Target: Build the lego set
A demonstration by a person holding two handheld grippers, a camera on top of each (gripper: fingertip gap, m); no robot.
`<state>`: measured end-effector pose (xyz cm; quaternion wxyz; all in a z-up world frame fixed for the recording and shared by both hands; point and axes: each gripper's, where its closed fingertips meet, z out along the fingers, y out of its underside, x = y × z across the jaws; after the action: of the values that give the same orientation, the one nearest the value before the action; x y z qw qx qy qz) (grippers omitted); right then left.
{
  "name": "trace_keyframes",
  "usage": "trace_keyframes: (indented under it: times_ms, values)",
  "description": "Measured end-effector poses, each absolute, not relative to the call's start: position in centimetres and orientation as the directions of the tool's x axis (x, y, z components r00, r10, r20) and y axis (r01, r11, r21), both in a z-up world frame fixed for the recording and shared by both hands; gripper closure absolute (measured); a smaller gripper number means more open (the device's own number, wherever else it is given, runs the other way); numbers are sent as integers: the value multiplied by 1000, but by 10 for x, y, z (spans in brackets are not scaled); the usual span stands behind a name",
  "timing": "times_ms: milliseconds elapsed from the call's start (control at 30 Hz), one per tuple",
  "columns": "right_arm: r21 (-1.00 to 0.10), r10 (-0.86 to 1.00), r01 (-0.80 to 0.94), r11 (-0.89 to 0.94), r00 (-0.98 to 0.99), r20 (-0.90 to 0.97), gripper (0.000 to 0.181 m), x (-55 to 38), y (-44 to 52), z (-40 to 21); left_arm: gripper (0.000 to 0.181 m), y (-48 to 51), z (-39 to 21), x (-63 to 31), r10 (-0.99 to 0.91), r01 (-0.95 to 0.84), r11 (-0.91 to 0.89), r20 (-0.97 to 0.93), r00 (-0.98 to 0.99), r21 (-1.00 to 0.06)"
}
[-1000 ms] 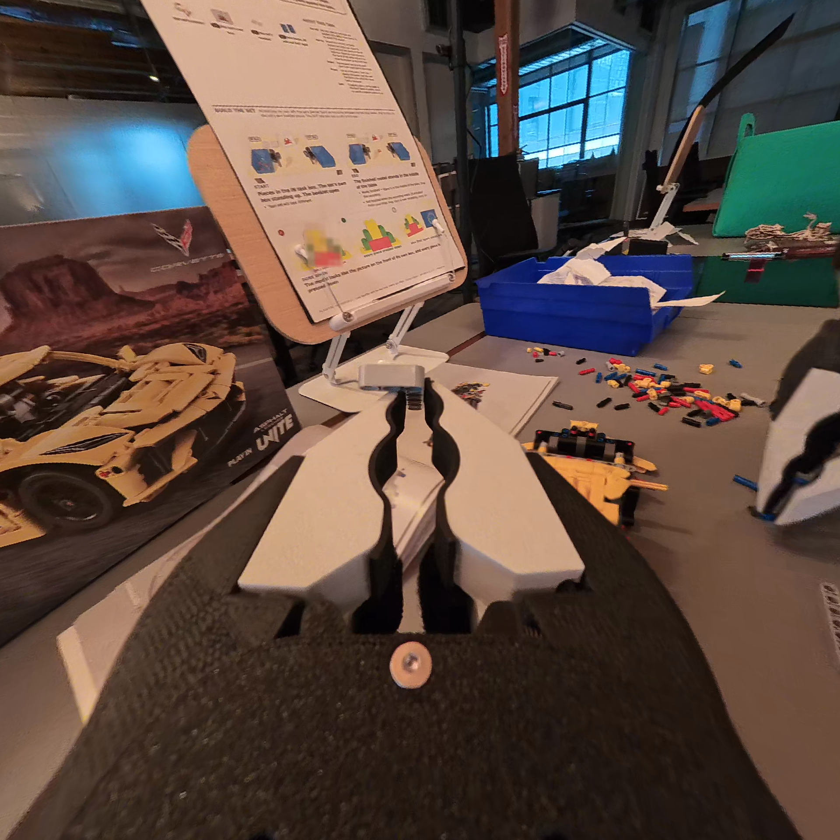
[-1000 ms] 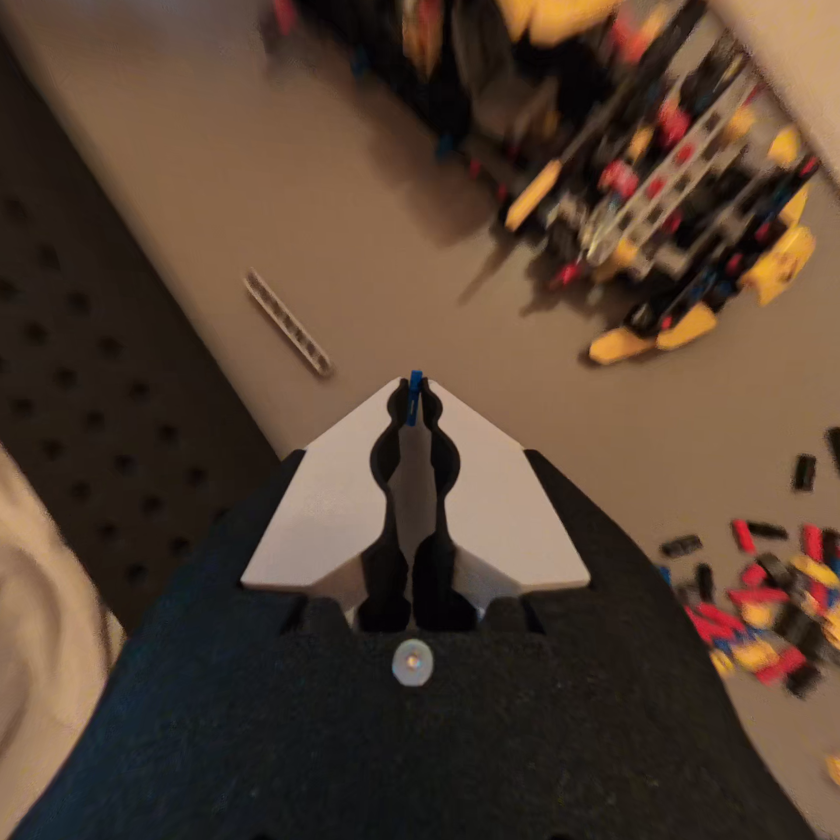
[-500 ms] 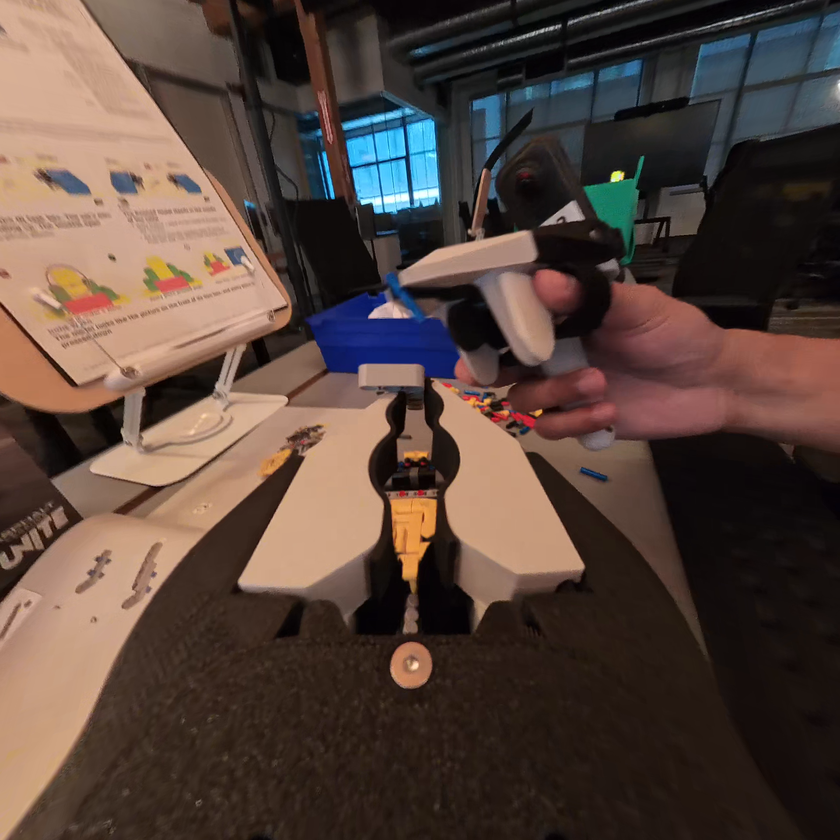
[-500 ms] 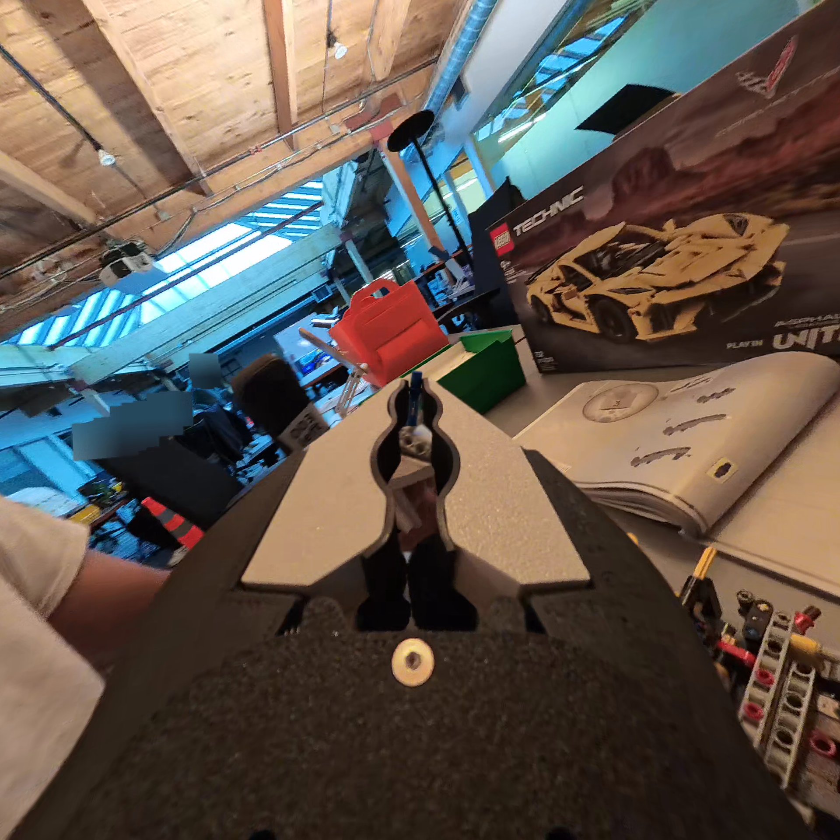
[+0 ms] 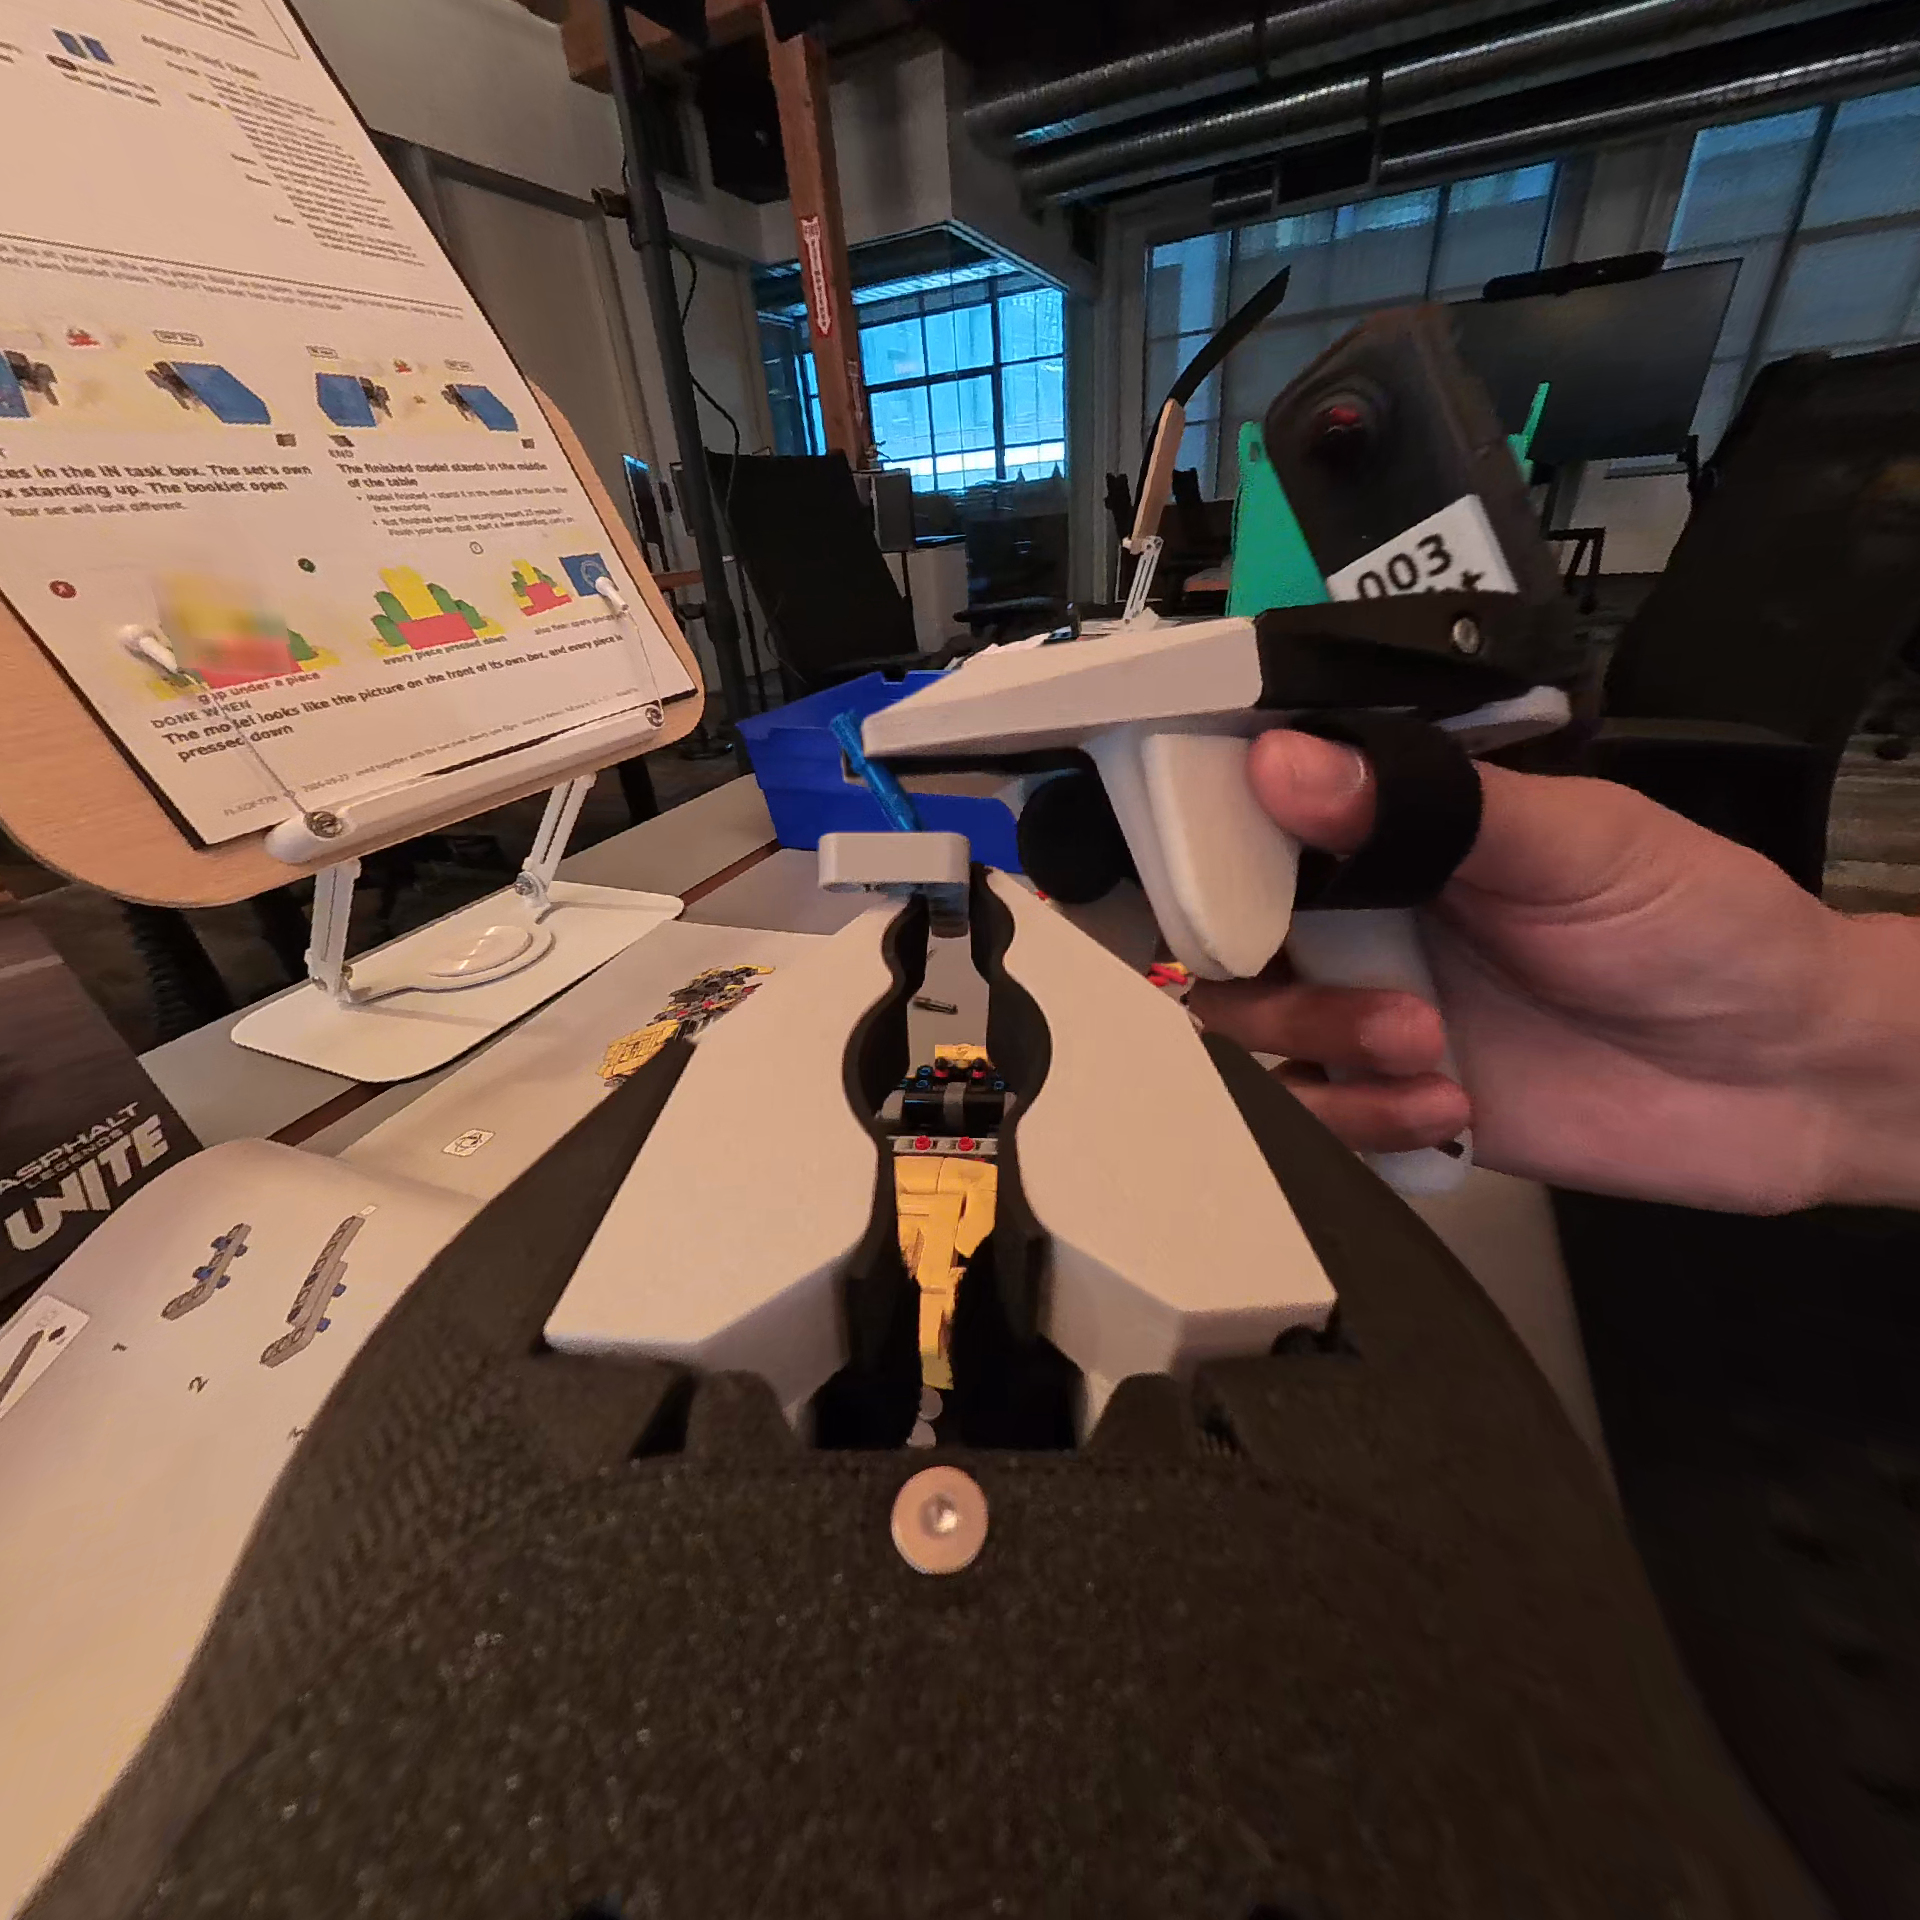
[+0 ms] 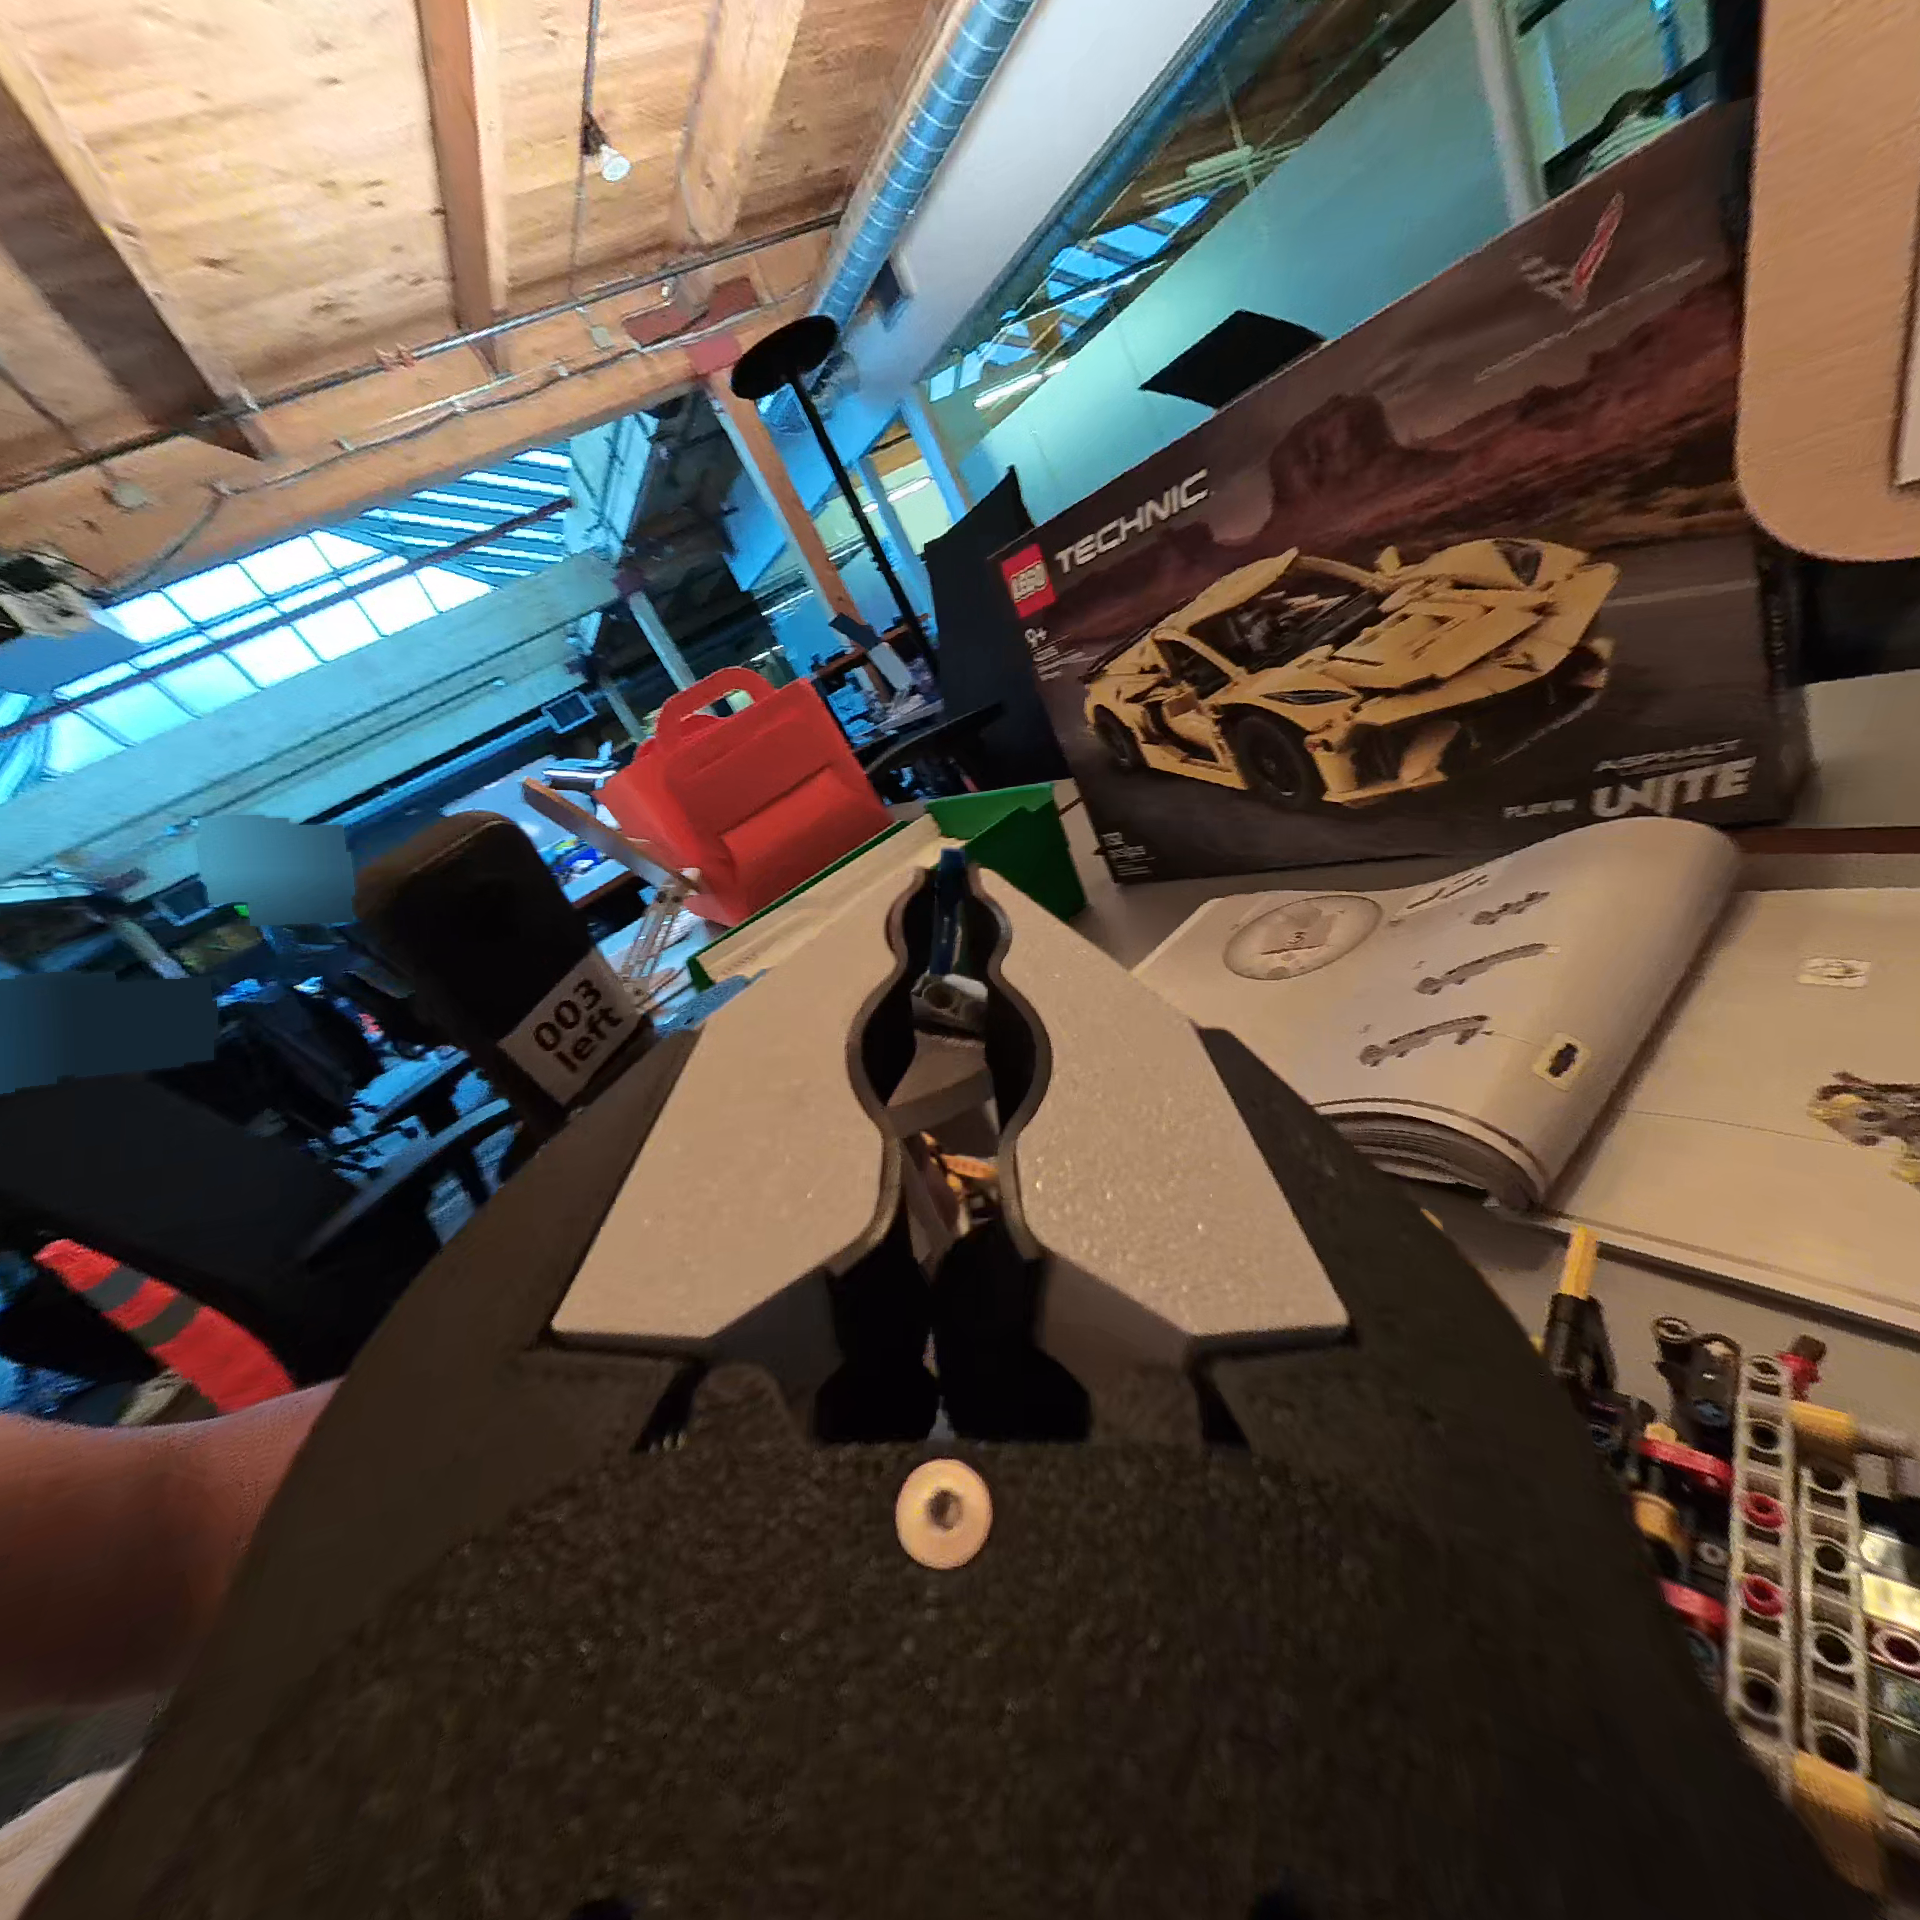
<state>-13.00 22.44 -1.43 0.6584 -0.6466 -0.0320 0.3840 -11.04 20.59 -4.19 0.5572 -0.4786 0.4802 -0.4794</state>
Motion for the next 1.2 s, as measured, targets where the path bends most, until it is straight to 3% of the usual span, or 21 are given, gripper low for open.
trace_keyframes:
  times_ms: [233,600,1200]
  values:
    - [-891,498,-442,-98,754,-429,177,-127,226,-16,174,211,-42,-108,-989,70,85,-75,130,-994]
    - [-839,536,-523,-152,670,-514,177,-125,222,-20,174,224,-46,-113,-968,20,156,-149,205,-988]
    - [-803,514,-584,-119,656,-553,177,-117,224,-24,174,222,-48,-107,-976,39,95,-85,202,-995]
